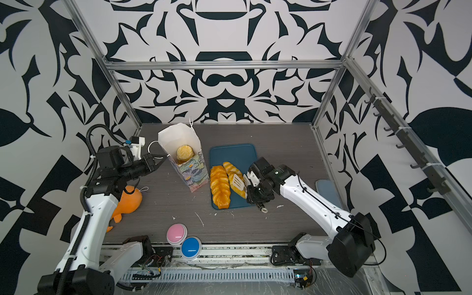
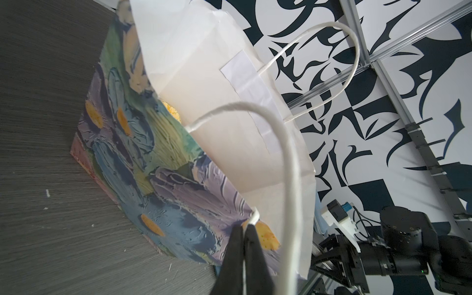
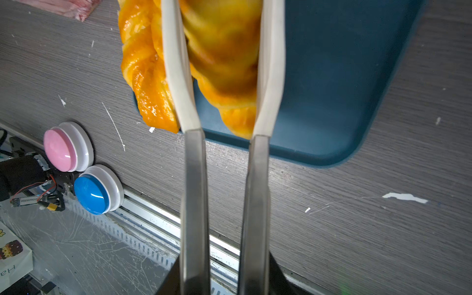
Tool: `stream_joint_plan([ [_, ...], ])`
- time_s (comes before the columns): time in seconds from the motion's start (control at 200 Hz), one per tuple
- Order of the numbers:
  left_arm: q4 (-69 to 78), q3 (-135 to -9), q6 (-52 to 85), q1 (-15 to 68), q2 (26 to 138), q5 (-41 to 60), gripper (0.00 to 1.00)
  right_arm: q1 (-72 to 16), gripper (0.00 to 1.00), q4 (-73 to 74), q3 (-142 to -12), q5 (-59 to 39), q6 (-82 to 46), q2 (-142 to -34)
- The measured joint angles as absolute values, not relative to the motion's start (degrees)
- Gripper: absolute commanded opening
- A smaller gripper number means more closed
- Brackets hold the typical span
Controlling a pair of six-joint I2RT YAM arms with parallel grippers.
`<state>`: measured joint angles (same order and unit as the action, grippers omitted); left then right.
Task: Place the fake bread into the paper bag
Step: 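Lift the pinched croissant off the tray with the right gripper's tongs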
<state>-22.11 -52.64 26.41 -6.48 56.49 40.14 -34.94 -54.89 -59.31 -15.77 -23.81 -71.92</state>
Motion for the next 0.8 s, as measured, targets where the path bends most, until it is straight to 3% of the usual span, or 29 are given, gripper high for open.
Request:
stream_joint_plan([
  [0.8,-22.15,-52.64,26.39,-6.48,56.27,40.14,0.0,-33.82,0.33,-54.0,-70.87,-17.58,-24.21,-67.44],
])
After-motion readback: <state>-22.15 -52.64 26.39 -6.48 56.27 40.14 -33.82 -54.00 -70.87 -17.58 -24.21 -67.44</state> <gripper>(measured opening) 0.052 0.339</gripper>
